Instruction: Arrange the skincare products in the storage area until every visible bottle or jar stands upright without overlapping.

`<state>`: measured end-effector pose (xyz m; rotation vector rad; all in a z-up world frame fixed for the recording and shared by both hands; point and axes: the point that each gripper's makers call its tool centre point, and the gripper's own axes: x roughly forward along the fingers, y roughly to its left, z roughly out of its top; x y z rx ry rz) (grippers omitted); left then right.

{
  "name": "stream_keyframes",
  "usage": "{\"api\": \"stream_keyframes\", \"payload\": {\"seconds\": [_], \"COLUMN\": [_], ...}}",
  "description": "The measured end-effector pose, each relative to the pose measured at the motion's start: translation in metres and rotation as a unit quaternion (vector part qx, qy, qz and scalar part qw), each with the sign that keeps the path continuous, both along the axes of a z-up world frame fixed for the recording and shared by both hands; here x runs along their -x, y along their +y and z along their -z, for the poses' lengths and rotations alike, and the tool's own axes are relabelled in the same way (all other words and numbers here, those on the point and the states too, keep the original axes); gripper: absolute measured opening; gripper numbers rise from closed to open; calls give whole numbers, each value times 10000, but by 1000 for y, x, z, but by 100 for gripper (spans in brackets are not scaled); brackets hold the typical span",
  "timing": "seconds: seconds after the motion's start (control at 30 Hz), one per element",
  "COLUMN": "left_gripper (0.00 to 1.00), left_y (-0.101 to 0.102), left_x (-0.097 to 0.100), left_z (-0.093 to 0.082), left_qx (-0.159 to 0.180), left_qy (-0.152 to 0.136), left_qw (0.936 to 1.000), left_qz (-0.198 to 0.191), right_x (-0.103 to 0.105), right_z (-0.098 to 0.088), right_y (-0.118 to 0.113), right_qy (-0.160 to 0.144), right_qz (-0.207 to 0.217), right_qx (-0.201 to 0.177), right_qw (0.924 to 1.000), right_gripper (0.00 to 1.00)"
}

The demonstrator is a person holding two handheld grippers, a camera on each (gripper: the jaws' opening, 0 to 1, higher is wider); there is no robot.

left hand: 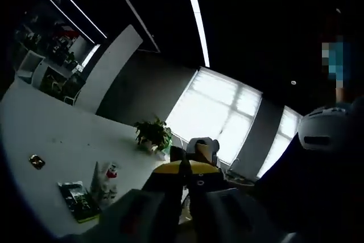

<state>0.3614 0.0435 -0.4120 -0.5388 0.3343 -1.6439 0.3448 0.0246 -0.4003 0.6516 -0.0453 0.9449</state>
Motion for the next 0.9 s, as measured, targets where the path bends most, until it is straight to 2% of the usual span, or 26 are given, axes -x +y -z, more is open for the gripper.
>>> {"api": "stream_keyframes", "payload": {"seconds": [0.1,0.13,0.23,0.3,0.43,0.57,0.67,0.7,0.8,0.83,0.87,0.9], "left_gripper": [1,1,1,1,1,1,1,1,6,9,12,13], "left_y": [0,0,1,1,2,2,2,2,2,2,3,5], "left_x": [2,3,2,3,5,6,5,5,-1,-3,-6,-9], "left_z": [-2,-5,-7,-7,-9,-11,-9,-9,-8,-11,-12,-14], "left_qx": [48,140,226,230,282,283,227,242,316,423,487,569], "left_qy": [73,225,395,442,537,572,549,530,138,-70,-183,-172], "left_qw": [9999,9995,9987,9984,9976,9973,9976,9977,9993,9991,9985,9980], "left_qz": [102,184,228,258,325,377,350,355,114,-35,-155,-197], "right_x": [6,10,16,14,13,13,11,9,7,6,6,5], "right_z": [2,4,8,6,2,7,8,9,10,8,6,4], "right_y": [8,13,24,27,28,32,30,29,28,28,27,25], "right_qy": [-27,-32,-83,-140,-246,-169,-148,-237,-228,-232,-250,-234], "right_qz": [-286,-417,-668,-639,-649,-701,-641,-505,-439,-405,-357,-309], "right_qx": [193,323,724,770,787,874,879,977,1000,939,892,808], "right_qw": [9994,9986,9951,9949,9945,9936,9940,9936,9938,9945,9951,9960], "right_gripper": [10,10,6,0,0,0,0,0,0,0,0,0]}}
